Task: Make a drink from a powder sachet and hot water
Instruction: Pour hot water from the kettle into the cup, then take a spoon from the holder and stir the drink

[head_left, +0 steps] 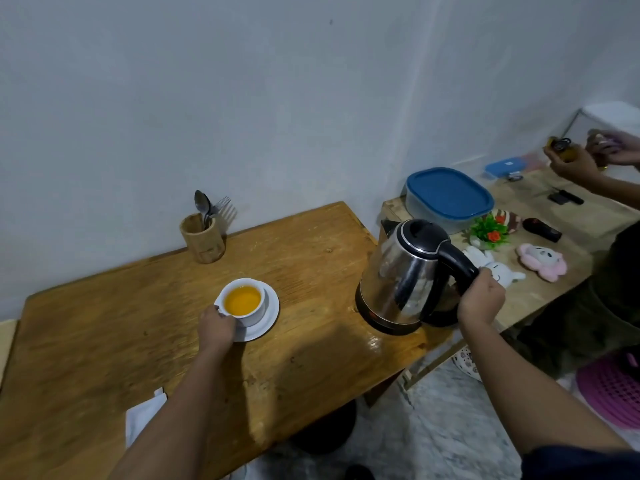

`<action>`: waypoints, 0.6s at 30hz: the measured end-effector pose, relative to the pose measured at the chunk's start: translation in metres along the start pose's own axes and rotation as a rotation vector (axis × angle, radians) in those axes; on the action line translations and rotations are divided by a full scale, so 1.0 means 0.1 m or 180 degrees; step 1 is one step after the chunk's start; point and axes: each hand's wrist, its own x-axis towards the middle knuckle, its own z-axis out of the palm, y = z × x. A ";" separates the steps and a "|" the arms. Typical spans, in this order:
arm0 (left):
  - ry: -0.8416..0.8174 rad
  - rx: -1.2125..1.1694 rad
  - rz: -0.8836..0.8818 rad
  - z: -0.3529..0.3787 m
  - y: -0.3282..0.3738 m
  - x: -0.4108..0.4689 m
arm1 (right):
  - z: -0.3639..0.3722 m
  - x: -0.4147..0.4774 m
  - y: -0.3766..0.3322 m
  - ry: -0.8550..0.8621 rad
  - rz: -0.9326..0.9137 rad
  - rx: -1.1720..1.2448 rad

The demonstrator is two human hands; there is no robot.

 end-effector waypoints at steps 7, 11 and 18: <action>-0.0088 -0.0111 0.0092 -0.03 -0.03 -0.02 | -0.05 -0.05 0.09 -0.0295 -0.0727 -0.0194; -0.0226 -0.0055 0.0181 -0.06 -0.07 0.01 | -0.13 -0.08 0.15 -0.0609 -0.1237 -0.0429; -0.0318 -0.0094 0.0358 -0.08 -0.12 0.01 | -0.09 -0.15 0.07 -0.0532 -0.2042 -0.1187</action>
